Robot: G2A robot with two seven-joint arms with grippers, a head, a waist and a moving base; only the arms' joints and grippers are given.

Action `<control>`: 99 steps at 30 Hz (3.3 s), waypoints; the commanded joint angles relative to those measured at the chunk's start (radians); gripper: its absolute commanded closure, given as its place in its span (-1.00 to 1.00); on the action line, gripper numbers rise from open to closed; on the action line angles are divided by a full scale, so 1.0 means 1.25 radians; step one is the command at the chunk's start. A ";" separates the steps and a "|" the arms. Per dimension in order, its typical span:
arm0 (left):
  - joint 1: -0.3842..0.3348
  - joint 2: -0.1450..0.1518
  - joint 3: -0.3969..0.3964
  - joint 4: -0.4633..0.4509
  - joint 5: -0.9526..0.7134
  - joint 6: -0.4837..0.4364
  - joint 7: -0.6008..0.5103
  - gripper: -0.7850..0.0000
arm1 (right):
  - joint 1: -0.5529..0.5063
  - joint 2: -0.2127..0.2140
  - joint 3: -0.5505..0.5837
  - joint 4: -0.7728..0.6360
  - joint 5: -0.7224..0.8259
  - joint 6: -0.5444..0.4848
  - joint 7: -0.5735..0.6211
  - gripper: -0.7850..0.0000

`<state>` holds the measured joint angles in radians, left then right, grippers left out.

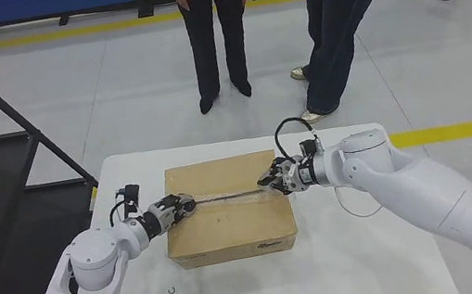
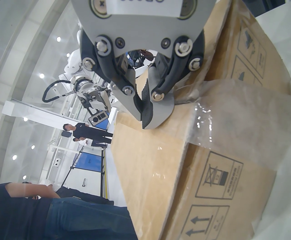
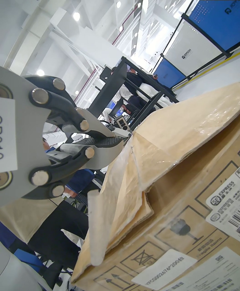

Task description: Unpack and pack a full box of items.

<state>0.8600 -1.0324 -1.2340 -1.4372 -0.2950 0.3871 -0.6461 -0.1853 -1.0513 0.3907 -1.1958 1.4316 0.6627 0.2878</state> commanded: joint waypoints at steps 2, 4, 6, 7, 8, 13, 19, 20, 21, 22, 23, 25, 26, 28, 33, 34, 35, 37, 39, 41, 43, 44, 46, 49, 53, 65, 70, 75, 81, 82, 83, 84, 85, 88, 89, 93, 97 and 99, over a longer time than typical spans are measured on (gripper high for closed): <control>-0.001 -0.001 0.001 0.001 0.002 0.001 -0.001 1.00 | -0.013 0.000 0.004 -0.012 -0.010 -0.004 0.001 1.00; -0.003 -0.001 0.002 0.002 0.003 0.001 -0.002 1.00 | -0.024 0.004 0.019 -0.008 -0.018 -0.010 0.011 1.00; -0.003 -0.001 0.002 0.002 0.003 0.001 -0.002 1.00 | -0.034 0.009 0.043 0.001 -0.002 0.004 -0.002 1.00; -0.004 -0.002 0.001 0.003 0.002 0.001 -0.003 1.00 | -0.038 0.013 0.056 0.009 0.016 0.030 0.005 1.00; -0.004 -0.002 0.000 0.003 0.001 0.001 -0.004 1.00 | -0.040 0.018 0.073 0.011 0.022 0.033 0.018 1.00; -0.004 -0.002 -0.001 0.006 0.002 -0.001 -0.005 1.00 | -0.079 0.059 0.138 0.022 -0.010 0.079 0.186 -1.00; -0.005 -0.003 -0.001 0.009 0.004 0.000 -0.008 1.00 | -0.089 0.069 0.153 0.024 -0.027 0.093 0.215 -1.00; -0.005 -0.003 -0.001 0.009 0.005 0.000 -0.009 1.00 | -0.089 0.069 0.153 0.024 -0.027 0.093 0.215 -1.00; -0.006 -0.003 0.000 0.009 0.005 0.000 -0.008 1.00 | -0.089 0.069 0.153 0.024 -0.027 0.093 0.215 -1.00; -0.006 -0.004 0.000 0.009 0.004 -0.001 -0.009 1.00 | -0.089 0.069 0.153 0.024 -0.027 0.093 0.215 -1.00; -0.006 -0.004 0.001 0.009 0.005 -0.002 -0.009 1.00 | -0.089 0.069 0.153 0.024 -0.027 0.093 0.215 -1.00; -0.007 -0.004 0.002 0.010 0.006 -0.002 -0.009 1.00 | -0.101 0.069 0.159 0.032 -0.029 0.065 0.180 -1.00; -0.008 -0.005 0.002 0.010 0.006 -0.003 -0.011 1.00 | -0.105 0.068 0.162 0.024 -0.042 0.048 0.149 -1.00; -0.008 -0.005 0.002 0.011 0.006 -0.003 -0.011 1.00 | -0.106 0.069 0.155 0.000 -0.113 0.031 0.137 -1.00; -0.009 -0.006 0.005 0.009 0.010 -0.003 -0.011 1.00 | -0.098 0.086 0.129 -0.005 -0.357 -0.055 0.283 -1.00; -0.008 -0.006 0.005 0.008 0.010 -0.003 -0.011 1.00 | -0.094 0.092 0.123 0.005 -0.416 -0.083 0.348 -1.00; -0.008 -0.006 0.005 0.008 0.010 -0.003 -0.010 1.00 | -0.091 0.097 0.123 0.016 -0.452 -0.112 0.396 -1.00; -0.008 -0.007 0.005 0.008 0.012 -0.002 -0.009 1.00 | -0.084 0.105 0.117 0.031 -0.517 -0.144 0.475 -1.00; -0.007 -0.007 0.004 0.008 0.011 -0.002 -0.007 1.00 | -0.073 0.113 0.119 0.056 -0.574 -0.184 0.555 -1.00; -0.005 -0.007 0.004 0.006 0.012 -0.002 -0.006 1.00 | -0.069 0.118 0.118 0.069 -0.603 -0.196 0.603 -1.00; -0.004 -0.007 0.003 0.004 0.011 -0.001 -0.003 1.00 | -0.069 0.118 0.118 0.069 -0.603 -0.196 0.603 -1.00; -0.004 -0.008 0.003 0.003 0.012 -0.001 -0.002 1.00 | -0.069 0.118 0.118 0.069 -0.603 -0.196 0.603 -1.00; -0.003 -0.008 0.003 0.001 0.011 0.000 0.002 1.00 | -0.069 0.118 0.118 0.069 -0.603 -0.196 0.603 -1.00; -0.004 -0.009 0.004 0.000 0.009 0.004 0.007 1.00 | -0.069 0.118 0.118 0.069 -0.603 -0.196 0.603 -1.00; -0.005 -0.011 0.007 -0.002 0.010 0.006 0.009 1.00 | -0.078 0.117 0.118 0.065 -0.607 -0.207 0.588 -1.00; -0.012 -0.014 0.011 0.003 0.014 0.011 0.007 1.00 | -0.091 0.095 0.104 0.096 -0.835 -0.607 0.565 -1.00; -0.016 -0.015 0.013 0.008 0.017 0.013 0.004 1.00 | -0.090 0.081 0.102 0.072 -0.898 -0.621 0.517 -0.56; -0.021 -0.016 0.015 0.013 0.020 0.016 0.002 1.00 | -0.088 0.073 0.106 0.048 -0.944 -0.611 0.513 -0.17; -0.025 -0.016 0.013 0.019 0.021 0.015 -0.003 1.00 | -0.089 0.066 0.114 0.032 -0.974 -0.598 0.520 0.17; -0.025 -0.016 0.013 0.019 0.021 0.014 -0.004 1.00 | -0.090 0.065 0.116 0.030 -0.977 -0.592 0.519 0.31; -0.025 -0.016 0.012 0.020 0.021 0.013 -0.006 1.00 | -0.090 0.064 0.118 0.028 -0.979 -0.590 0.518 0.53; -0.025 -0.016 0.012 0.021 0.021 0.013 -0.006 1.00 | -0.090 0.062 0.121 0.027 -0.980 -0.588 0.518 0.69; -0.026 -0.017 0.012 0.021 0.021 0.013 -0.007 1.00 | -0.090 0.061 0.125 0.026 -0.980 -0.589 0.516 0.83; -0.026 -0.017 0.012 0.023 0.022 0.011 -0.008 1.00 | -0.086 0.057 0.134 0.026 -0.983 -0.578 0.519 1.00; -0.026 -0.017 0.011 0.024 0.021 0.011 -0.007 1.00 | -0.084 0.055 0.136 0.025 -0.985 -0.572 0.520 1.00; -0.026 -0.018 0.010 0.027 0.020 0.008 -0.007 1.00 | -0.077 0.048 0.145 0.031 -0.983 -0.558 0.527 1.00; -0.025 -0.018 0.006 0.029 0.017 0.007 -0.008 1.00 | -0.067 0.037 0.149 0.051 -0.970 -0.530 0.550 1.00; -0.024 -0.018 0.005 0.030 0.016 0.007 -0.007 1.00 | -0.058 0.030 0.148 0.065 -0.963 -0.518 0.568 1.00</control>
<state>0.8290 -1.0547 -1.2272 -1.4000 -0.2749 0.3961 -0.6555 -0.2619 -1.0109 0.5764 -1.1212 0.2271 0.0115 0.9901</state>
